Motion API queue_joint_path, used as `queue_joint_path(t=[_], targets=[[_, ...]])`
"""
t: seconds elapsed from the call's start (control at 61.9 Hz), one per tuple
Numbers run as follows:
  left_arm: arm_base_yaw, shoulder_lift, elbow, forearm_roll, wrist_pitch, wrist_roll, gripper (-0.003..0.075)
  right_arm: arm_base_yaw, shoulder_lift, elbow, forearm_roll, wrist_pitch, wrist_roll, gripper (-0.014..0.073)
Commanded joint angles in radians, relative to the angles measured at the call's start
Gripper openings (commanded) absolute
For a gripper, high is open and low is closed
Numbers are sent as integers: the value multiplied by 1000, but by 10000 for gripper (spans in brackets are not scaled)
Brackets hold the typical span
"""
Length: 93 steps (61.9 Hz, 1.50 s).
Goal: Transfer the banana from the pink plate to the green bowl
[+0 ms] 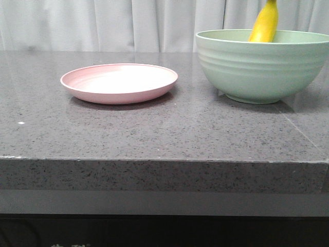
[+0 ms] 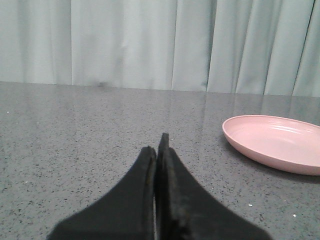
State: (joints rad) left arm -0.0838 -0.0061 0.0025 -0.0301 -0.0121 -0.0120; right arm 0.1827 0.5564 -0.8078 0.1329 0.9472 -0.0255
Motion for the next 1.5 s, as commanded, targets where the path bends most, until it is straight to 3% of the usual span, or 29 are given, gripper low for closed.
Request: queue_joint_path(t=[0.0,0.097,0.258,0.42,0.905,1.486], targets=[[1,-24,5,-1,-85,-9,-18,5,-2,-15,-5,-74,-2,-69],[1,-24,5,-1,-85,-9,-18,3,-40,15,-49,-157,-2,-69],[1,-24,5,-1,-85,-9,-18,-4,-165,162,-108,-443,-1,-69],[1,-24,5,-1,-85,-9,-18,-85,-304,343,-114,-626,-1,-69],[1,-24,5,-1,-85,-9,-18,-126,-591,755,-111,-771,-1,-69],[1,-24,5,-1,-85,-9,-18,-174,-591,831,-98,-941,52,-68]])
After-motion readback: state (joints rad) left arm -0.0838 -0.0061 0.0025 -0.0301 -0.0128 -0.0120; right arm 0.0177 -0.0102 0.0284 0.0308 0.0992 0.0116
